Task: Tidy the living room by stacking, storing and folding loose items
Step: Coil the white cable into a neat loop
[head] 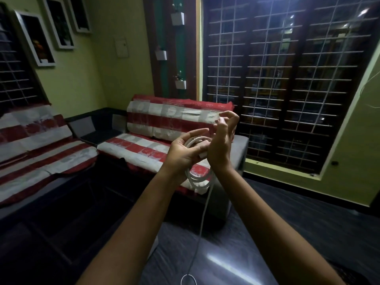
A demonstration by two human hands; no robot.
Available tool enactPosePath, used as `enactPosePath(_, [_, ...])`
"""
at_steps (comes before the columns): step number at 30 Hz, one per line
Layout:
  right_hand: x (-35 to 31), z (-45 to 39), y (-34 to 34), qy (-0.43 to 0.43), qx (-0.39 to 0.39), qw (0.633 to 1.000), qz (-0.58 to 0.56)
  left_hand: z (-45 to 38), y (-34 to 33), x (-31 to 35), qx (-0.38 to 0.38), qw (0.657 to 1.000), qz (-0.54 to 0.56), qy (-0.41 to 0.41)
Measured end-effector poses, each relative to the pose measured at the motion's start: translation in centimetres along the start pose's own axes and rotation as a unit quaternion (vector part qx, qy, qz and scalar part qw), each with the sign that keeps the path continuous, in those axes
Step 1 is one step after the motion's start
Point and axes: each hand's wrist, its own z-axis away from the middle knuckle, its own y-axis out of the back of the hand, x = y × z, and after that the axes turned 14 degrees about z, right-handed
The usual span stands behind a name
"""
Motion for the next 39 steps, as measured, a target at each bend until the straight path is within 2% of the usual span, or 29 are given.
enactPosePath(2, [0.4,-1.3,0.4,-0.039,-0.098,0.993,-0.053,0.0,0.3,0.5,-0.015,1.0,-0.007,-0.007])
enactPosePath(3, [0.4,-1.8,1.1,-0.07,-0.182,0.979,-0.057,0.0,0.6,1.0,-0.022,1.0,-0.013,-0.014])
enactPosePath(5, [0.1,-2.0,2.8,-0.11,-0.366,0.923,0.032,-0.2,1.2,2.1,-0.014,0.999,-0.029,-0.039])
enactPosePath(6, [0.0,-2.0,3.4,-0.112,-0.426,0.892,0.102,-0.2,1.6,2.6,0.0,0.998,-0.033,-0.054])
enactPosePath(7, [-0.2,-2.2,3.9,-0.104,-0.448,0.874,0.156,-0.3,1.9,3.0,0.018,0.997,-0.031,-0.066])
enactPosePath(9, [-0.5,-2.5,4.9,-0.083,-0.434,0.878,0.183,-0.4,2.5,3.3,0.055,0.995,-0.016,-0.08])
enactPosePath(11, [-0.6,-2.9,5.5,-0.061,-0.407,0.9,0.147,-0.4,2.7,3.0,0.085,0.992,0.038,-0.083])
enactPosePath(13, [-0.5,-2.6,5.6,-0.064,-0.407,0.906,0.1,-0.6,2.3,2.5,0.096,0.984,0.128,-0.078])
enactPosePath(15, [0.1,-1.5,5.1,-0.078,-0.413,0.904,0.076,-0.8,1.9,1.9,0.107,0.971,0.192,-0.096])
enactPosePath(20, [1.8,2.4,4.4,-0.097,-0.423,0.901,0.022,-1.3,2.0,1.1,0.176,0.934,0.261,-0.171])
enactPosePath(22, [2.2,4.0,4.0,-0.101,-0.398,0.912,-0.013,-1.3,2.2,1.1,0.201,0.919,0.28,-0.193])
enactPosePath(26, [1.9,6.2,2.0,-0.152,-0.271,0.944,-0.115,-1.2,1.6,0.6,0.223,0.902,0.28,-0.239])
enactPosePath(30, [0.3,7.9,-0.2,-0.173,-0.224,0.941,-0.188,-0.7,0.0,-0.9,0.251,0.898,0.243,-0.266])
enactPosePath(33, [-0.4,7.3,-0.5,-0.183,-0.16,0.947,-0.21,-0.5,-0.4,-2.1,0.234,0.908,0.212,-0.275])
enactPosePath(36, [-0.4,6.6,-0.6,-0.182,-0.105,0.954,-0.214,-0.1,-0.7,-3.1,0.243,0.92,0.105,-0.289])
enactPosePath(39, [-0.4,6.7,-0.5,-0.176,-0.061,0.954,-0.235,0.2,-0.9,-3.4,0.214,0.933,0.105,-0.269])
